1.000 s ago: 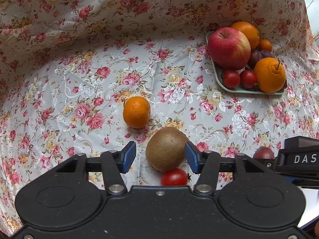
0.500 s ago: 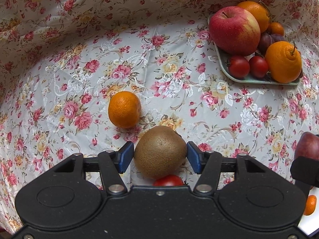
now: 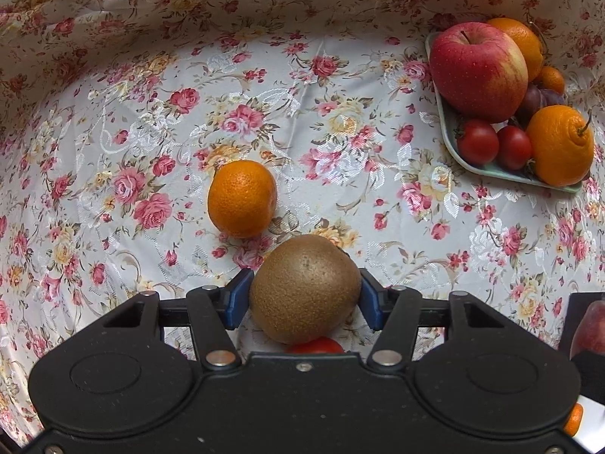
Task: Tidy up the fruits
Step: 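Close the left tool on the brown kiwi while the right tool holds the plum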
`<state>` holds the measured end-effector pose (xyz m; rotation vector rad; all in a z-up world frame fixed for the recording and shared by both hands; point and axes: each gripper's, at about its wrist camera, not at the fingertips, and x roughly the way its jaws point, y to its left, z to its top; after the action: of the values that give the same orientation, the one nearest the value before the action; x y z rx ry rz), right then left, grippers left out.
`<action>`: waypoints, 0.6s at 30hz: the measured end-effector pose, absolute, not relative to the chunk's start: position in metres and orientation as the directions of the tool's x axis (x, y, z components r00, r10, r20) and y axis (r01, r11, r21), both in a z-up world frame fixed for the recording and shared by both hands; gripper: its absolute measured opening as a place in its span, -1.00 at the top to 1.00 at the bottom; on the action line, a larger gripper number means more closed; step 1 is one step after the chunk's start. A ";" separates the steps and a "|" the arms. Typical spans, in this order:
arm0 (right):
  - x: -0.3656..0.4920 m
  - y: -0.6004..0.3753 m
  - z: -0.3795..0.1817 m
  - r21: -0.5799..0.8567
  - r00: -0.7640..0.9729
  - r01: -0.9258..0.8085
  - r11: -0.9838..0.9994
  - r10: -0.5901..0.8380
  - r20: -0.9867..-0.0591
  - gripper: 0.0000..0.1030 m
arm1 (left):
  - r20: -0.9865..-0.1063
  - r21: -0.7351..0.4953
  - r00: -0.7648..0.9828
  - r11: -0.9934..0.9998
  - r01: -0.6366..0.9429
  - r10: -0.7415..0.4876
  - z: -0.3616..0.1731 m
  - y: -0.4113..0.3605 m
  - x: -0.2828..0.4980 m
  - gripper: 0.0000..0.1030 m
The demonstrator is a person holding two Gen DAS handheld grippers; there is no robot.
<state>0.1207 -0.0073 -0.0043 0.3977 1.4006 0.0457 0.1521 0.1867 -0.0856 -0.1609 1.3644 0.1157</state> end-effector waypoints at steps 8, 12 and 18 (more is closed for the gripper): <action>0.119 -0.026 0.000 0.303 0.191 0.238 0.923 0.261 -0.946 0.35 | -0.976 -0.047 0.215 0.968 -0.246 0.008 -0.062 0.189 0.156 -0.19; 0.119 -0.039 0.002 0.304 0.201 0.263 0.916 0.256 -0.946 0.35 | -0.966 -0.043 0.258 0.970 -0.241 0.021 -0.037 0.177 0.154 -0.19; 0.115 -0.064 0.004 0.306 0.212 0.307 0.901 0.249 -0.945 0.35 | -0.949 -0.053 0.315 0.982 -0.180 0.007 -0.008 0.141 0.143 -0.19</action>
<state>0.1153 -0.0639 0.0041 0.4848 1.3728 -0.0429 0.1425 0.1415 -0.0080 -0.1589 1.2458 0.1237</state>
